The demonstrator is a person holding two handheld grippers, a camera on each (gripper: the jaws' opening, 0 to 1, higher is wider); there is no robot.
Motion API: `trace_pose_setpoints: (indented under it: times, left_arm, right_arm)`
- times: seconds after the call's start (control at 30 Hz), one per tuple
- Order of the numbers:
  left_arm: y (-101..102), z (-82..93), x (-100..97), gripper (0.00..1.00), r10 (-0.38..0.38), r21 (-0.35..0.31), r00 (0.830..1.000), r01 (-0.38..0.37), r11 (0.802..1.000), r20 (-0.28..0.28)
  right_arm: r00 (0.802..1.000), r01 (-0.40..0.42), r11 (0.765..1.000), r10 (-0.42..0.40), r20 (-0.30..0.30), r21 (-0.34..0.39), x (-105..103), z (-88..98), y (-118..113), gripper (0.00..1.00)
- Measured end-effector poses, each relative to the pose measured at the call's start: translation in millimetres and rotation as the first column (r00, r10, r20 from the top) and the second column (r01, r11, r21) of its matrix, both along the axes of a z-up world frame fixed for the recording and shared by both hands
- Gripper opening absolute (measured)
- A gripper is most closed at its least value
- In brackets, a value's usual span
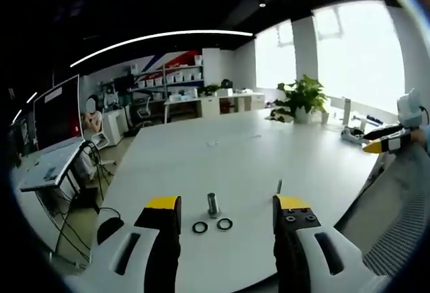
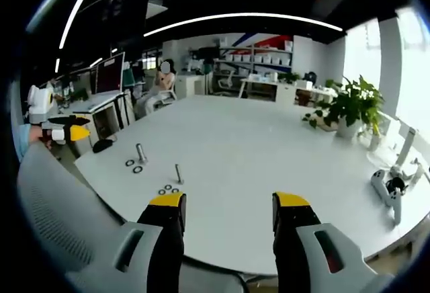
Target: Place the washer onto the threaded stud by aligning its center hole with the stud, sliding it down to the base, and recovering from edge contact or off-axis alignment until the washer reaches the visible bottom stop.
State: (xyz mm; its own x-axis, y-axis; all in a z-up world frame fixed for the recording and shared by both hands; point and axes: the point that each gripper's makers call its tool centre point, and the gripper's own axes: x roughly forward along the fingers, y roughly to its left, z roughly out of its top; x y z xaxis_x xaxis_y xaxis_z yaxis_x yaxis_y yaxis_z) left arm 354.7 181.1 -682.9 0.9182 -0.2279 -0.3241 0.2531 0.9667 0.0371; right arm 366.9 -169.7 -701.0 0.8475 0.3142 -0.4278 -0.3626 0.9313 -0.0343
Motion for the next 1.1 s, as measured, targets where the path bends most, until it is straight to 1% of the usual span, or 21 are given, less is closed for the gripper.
trace_pose_setpoints:
  times: [0.2, 0.3, 0.6, 0.67, 0.77, 0.8, 0.83, 0.87, 0.93, 1.0, 1.1]
  left_arm:
    - [6.4, 3.5, 1.9, 0.70, 0.033, 0.016, 0.999, -0.034, 0.999, 0.024]
    - [6.0, 3.6, 1.9, 0.70, 0.032, 0.008, 0.999, -0.032, 0.999, 0.024]
    - [2.8, 0.5, 0.9, 0.63, 0.015, 0.002, 1.000, -0.015, 1.000, 0.005]
    - [2.8, 0.9, 1.0, 0.63, 0.015, 0.002, 1.000, -0.015, 1.000, 0.007]
    - [3.7, 2.2, 1.4, 0.64, 0.019, 0.001, 1.000, -0.019, 1.000, 0.015]
    - [3.8, 7.0, 3.1, 0.66, 0.023, -0.017, 0.999, -0.022, 1.000, 0.041]
    - [3.1, 14.2, 5.1, 0.69, 0.033, -0.054, 0.996, -0.029, 0.998, 0.077]
    - [4.9, 18.9, 5.7, 0.73, 0.048, -0.085, 0.994, -0.039, 0.996, 0.098]
    - [5.8, 16.9, 4.3, 0.77, 0.045, -0.069, 0.995, -0.039, 0.997, 0.088]
    - [3.9, 13.8, 4.5, 0.76, 0.033, -0.043, 0.997, -0.030, 0.999, 0.076]
    - [3.9, 10.9, 3.3, 0.74, 0.038, -0.053, 0.998, -0.035, 0.998, 0.054]
  right_arm:
    - [1.000, -0.005, 1.000, 0.005, -0.002, 0.007, -0.4, -0.2, 0.8, 0.51]
    - [1.000, -0.006, 1.000, 0.006, -0.001, 0.011, -0.5, 0.1, 1.2, 0.50]
    - [1.000, -0.005, 1.000, 0.005, -0.003, 0.026, -0.7, 1.0, 2.7, 0.46]
    - [1.000, -0.006, 1.000, 0.006, -0.003, 0.029, -0.7, 1.0, 2.8, 0.46]
    - [1.000, -0.007, 1.000, 0.007, -0.004, 0.030, -0.8, 0.9, 3.0, 0.45]
    - [1.000, -0.007, 1.000, 0.007, -0.004, 0.030, -0.8, 0.9, 3.1, 0.45]
    - [1.000, -0.008, 0.999, 0.008, -0.005, 0.031, -0.9, 0.8, 3.3, 0.44]
    - [1.000, -0.009, 0.999, 0.009, -0.006, 0.032, -1.0, 0.8, 3.5, 0.44]
    - [1.000, -0.010, 0.999, 0.010, -0.007, 0.031, -1.1, 0.6, 3.8, 0.44]
    - [1.000, -0.009, 0.999, 0.009, -0.007, 0.032, -1.2, 0.7, 3.8, 0.44]
    - [1.000, -0.010, 0.999, 0.011, -0.010, 0.031, -1.6, 0.0, 3.8, 0.43]
